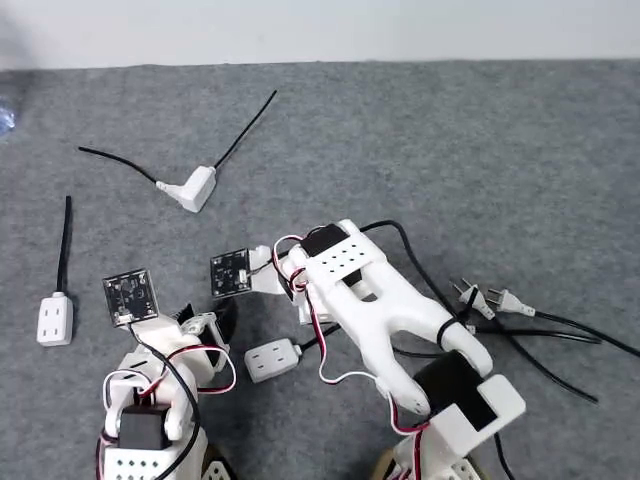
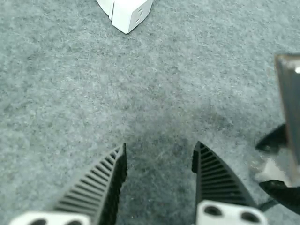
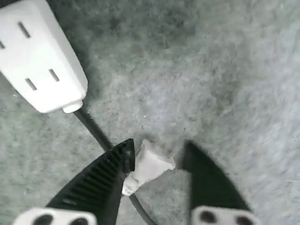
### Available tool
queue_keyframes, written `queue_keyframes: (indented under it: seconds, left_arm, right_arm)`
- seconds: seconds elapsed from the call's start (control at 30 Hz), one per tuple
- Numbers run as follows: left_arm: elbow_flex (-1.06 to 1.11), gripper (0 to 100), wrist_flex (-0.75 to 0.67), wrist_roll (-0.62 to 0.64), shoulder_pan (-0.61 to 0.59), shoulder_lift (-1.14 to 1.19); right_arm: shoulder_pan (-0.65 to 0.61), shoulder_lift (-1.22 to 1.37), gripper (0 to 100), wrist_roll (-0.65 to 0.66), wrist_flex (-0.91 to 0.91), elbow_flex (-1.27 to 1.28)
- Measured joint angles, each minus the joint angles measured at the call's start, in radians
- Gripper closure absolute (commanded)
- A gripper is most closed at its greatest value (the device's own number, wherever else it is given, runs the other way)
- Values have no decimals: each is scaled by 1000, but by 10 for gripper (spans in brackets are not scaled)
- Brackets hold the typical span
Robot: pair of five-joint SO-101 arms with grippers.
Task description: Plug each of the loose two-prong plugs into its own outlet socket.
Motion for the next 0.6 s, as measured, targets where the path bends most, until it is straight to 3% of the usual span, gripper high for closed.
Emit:
queue_keyframes:
  seconds: [0.43, 0.6]
  left_arm:
    - [0, 782, 0, 0, 0, 0]
    - [0, 782, 0, 0, 0, 0]
  right_arm:
    - [-2, 0, 703, -23, 169, -135]
    - [18, 0, 746, -189, 169, -135]
